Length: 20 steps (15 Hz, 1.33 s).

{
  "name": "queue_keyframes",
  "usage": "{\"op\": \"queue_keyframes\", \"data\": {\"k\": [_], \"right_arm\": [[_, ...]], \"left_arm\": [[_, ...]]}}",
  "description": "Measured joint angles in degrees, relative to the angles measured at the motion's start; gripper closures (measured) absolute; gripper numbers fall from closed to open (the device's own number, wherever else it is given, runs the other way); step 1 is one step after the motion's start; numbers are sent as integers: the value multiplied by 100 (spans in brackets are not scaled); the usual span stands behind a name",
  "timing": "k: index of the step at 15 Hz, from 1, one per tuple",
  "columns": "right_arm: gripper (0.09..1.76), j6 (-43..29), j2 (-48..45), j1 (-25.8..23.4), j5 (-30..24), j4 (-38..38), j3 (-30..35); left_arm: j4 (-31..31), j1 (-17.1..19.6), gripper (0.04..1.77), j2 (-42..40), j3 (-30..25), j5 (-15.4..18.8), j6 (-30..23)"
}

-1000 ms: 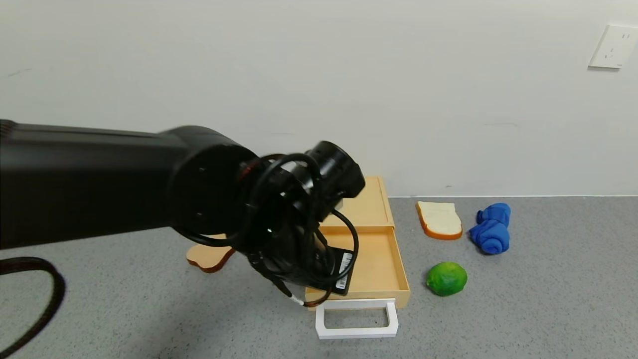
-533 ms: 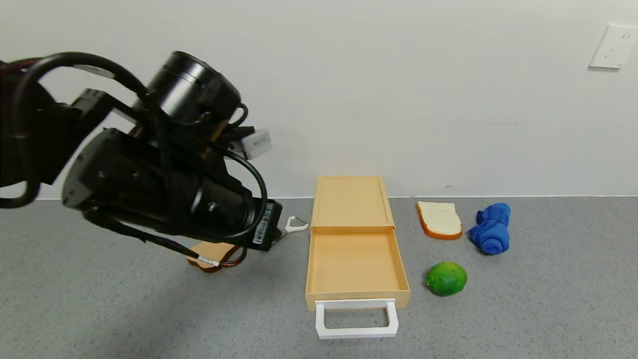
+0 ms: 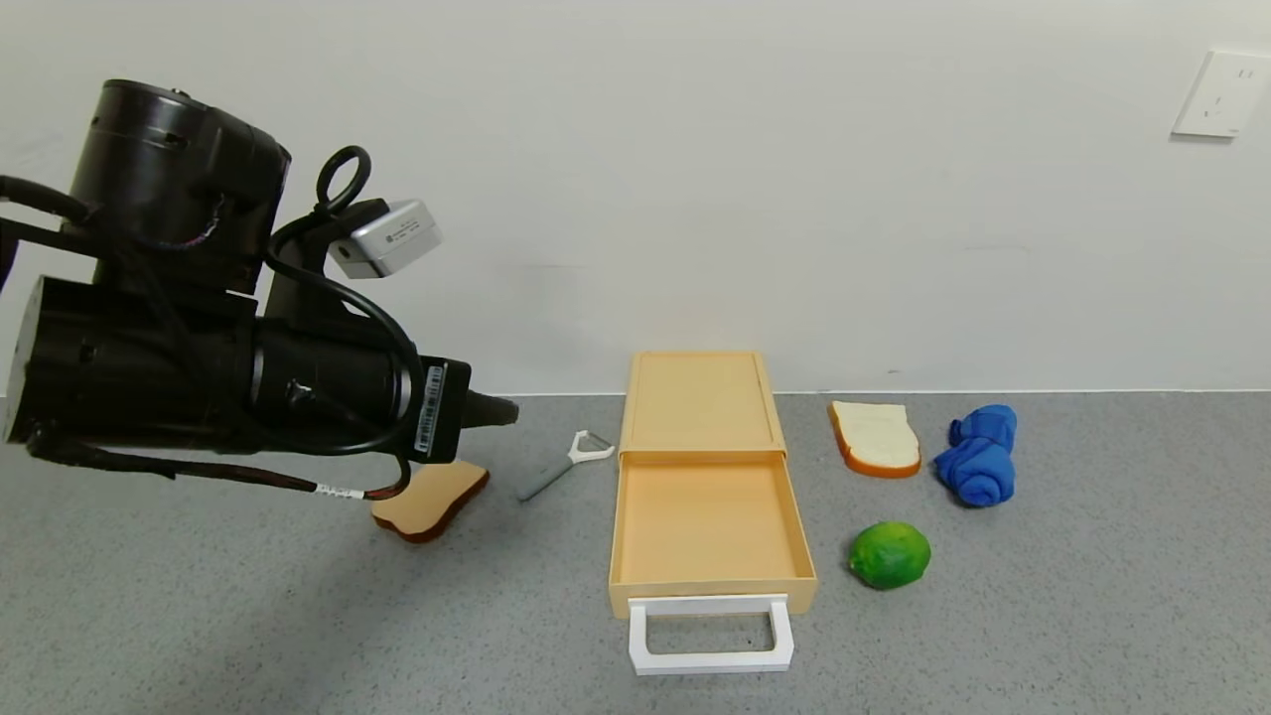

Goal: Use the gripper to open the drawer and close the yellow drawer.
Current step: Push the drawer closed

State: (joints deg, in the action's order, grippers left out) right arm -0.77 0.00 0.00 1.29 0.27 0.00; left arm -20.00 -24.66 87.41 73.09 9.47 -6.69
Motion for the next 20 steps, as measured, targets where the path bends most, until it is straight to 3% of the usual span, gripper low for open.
{"op": "queue_keyframes", "data": {"k": [16, 20], "right_arm": [[14, -2, 0, 0, 2, 0, 0], [14, -2, 0, 0, 2, 0, 0]], "left_arm": [[28, 22, 170, -48, -173, -46, -35], [49, -205, 170, 22, -160, -193, -502]]}}
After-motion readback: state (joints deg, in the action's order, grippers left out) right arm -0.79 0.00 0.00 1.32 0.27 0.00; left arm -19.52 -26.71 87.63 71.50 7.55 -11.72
